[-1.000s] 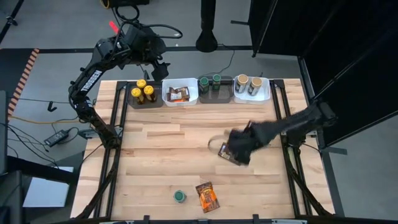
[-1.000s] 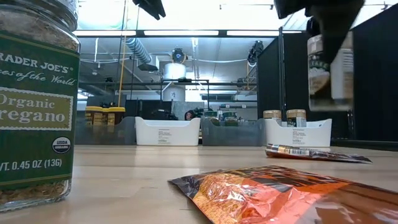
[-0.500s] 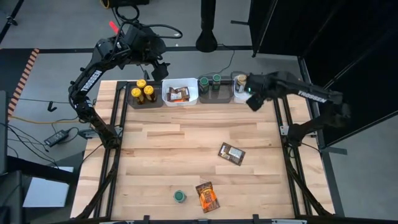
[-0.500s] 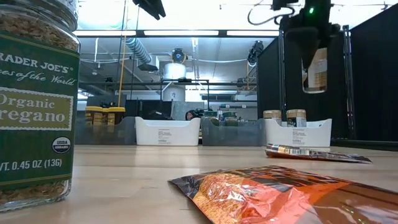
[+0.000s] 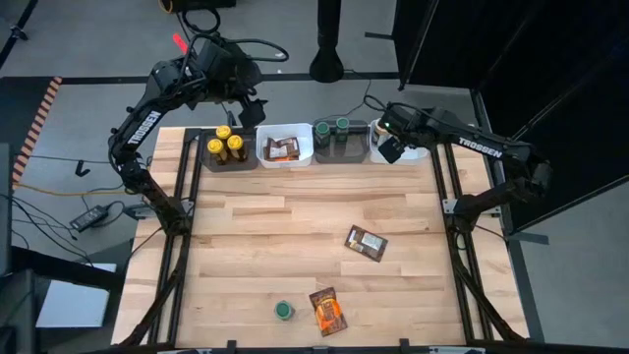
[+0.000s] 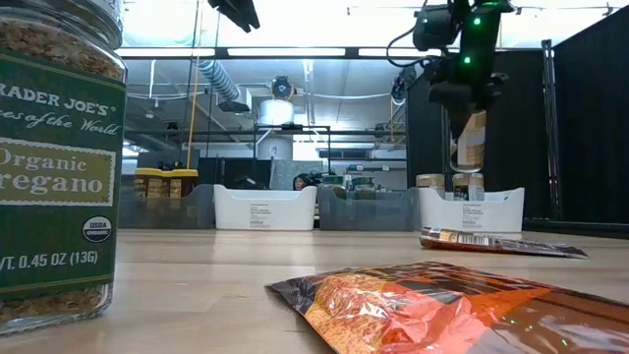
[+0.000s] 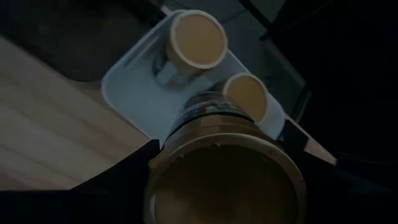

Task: Sort spices by type
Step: Put the brown seasoning bottle into the right white bin, then put the top orange seasoning pack into the left white bin

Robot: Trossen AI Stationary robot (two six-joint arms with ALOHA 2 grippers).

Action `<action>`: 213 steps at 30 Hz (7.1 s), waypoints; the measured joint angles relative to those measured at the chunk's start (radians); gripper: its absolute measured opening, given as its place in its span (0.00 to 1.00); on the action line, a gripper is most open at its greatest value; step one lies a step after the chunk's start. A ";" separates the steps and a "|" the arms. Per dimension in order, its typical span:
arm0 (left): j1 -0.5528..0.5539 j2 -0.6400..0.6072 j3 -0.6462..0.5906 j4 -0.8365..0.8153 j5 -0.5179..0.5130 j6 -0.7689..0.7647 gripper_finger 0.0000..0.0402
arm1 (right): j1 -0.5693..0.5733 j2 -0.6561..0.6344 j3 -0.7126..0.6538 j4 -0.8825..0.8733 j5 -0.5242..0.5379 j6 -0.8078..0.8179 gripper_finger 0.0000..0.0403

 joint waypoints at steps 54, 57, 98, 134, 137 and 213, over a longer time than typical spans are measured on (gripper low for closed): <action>0.000 0.000 0.000 0.015 0.001 0.001 0.86 | -0.162 -0.193 -0.379 0.246 -0.066 0.132 0.70; 0.000 0.000 0.000 0.016 0.001 0.000 0.86 | -0.180 -0.181 -0.386 0.299 -0.090 0.108 0.70; 0.022 0.000 0.000 0.040 -0.003 0.000 0.86 | -0.414 -0.003 -0.348 0.364 -0.370 -0.062 0.70; 0.039 0.000 0.000 0.039 -0.004 0.000 0.86 | -0.412 -0.007 0.002 0.058 -0.307 -0.064 0.83; 0.039 0.000 0.000 0.039 -0.004 0.000 0.86 | -0.412 -0.007 -0.013 0.066 -0.314 -0.054 0.83; 0.039 0.000 0.000 -0.004 -0.013 -0.003 0.86 | 0.631 0.556 0.165 0.210 -0.115 0.296 0.10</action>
